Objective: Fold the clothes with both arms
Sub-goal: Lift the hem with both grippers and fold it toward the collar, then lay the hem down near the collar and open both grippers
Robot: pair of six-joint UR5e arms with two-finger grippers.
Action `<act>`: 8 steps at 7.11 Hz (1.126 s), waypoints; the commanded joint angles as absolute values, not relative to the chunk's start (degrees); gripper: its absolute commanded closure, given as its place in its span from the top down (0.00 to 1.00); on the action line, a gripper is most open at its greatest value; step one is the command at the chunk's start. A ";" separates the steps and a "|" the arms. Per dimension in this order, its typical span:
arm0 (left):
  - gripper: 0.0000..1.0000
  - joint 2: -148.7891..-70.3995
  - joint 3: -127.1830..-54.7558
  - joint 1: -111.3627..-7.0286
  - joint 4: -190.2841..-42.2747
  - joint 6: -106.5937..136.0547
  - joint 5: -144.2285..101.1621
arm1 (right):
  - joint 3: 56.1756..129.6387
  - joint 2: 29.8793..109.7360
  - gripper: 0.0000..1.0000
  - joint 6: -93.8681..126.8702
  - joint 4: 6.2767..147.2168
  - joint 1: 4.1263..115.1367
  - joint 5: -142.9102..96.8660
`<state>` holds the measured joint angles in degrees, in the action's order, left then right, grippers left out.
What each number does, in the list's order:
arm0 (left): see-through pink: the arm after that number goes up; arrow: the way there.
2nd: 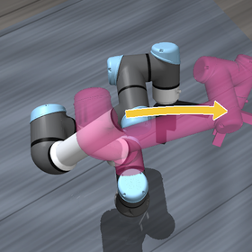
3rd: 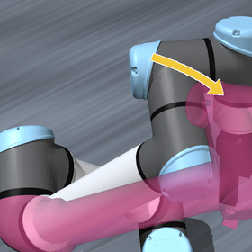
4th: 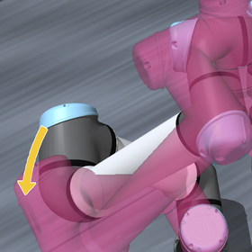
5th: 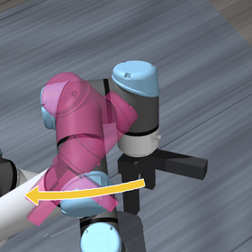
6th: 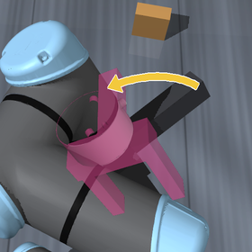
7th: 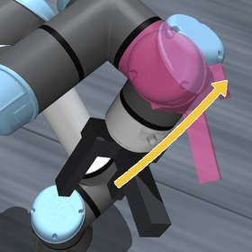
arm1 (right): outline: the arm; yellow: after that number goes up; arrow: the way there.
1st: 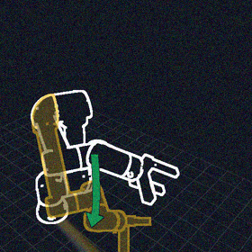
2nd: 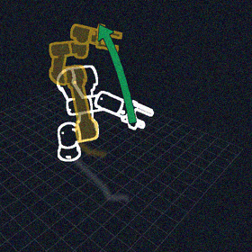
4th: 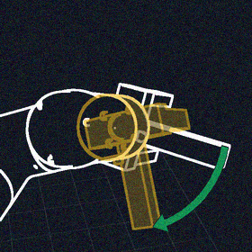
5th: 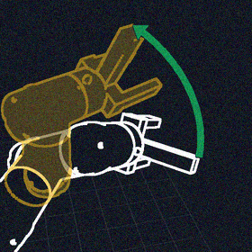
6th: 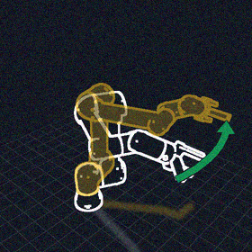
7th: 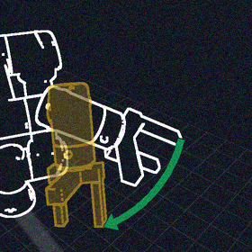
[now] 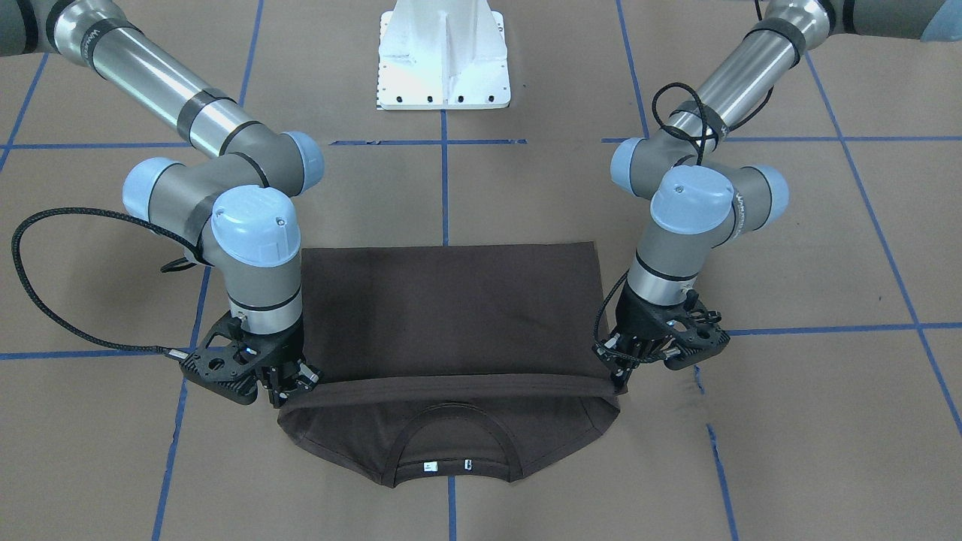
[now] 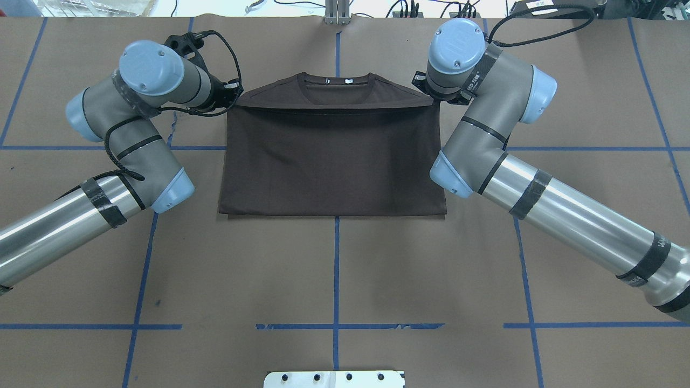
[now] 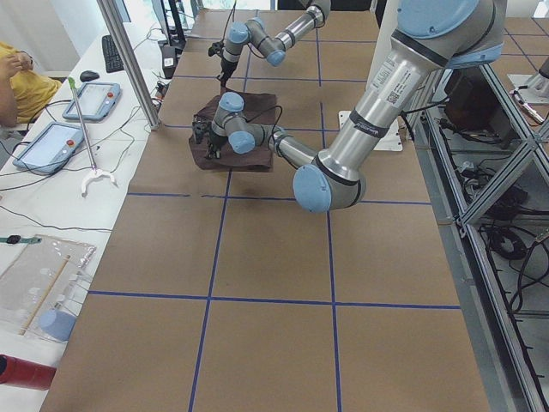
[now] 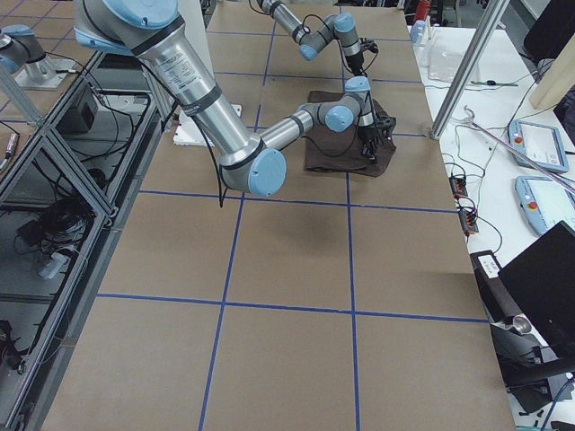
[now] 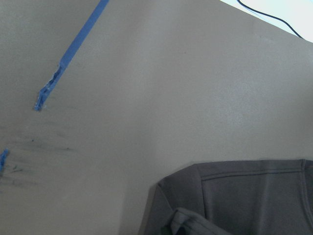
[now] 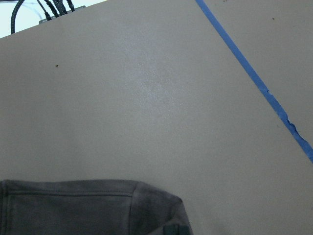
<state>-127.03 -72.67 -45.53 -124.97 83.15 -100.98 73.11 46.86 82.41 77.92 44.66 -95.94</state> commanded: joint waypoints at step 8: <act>0.50 -123.05 -76.29 -46.41 -129.73 83.85 -101.25 | 97.56 65.85 0.61 85.33 73.39 37.38 -91.41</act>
<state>-123.75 -76.09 -46.41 -129.35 83.71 -101.26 87.58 57.84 83.95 73.36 40.08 -91.36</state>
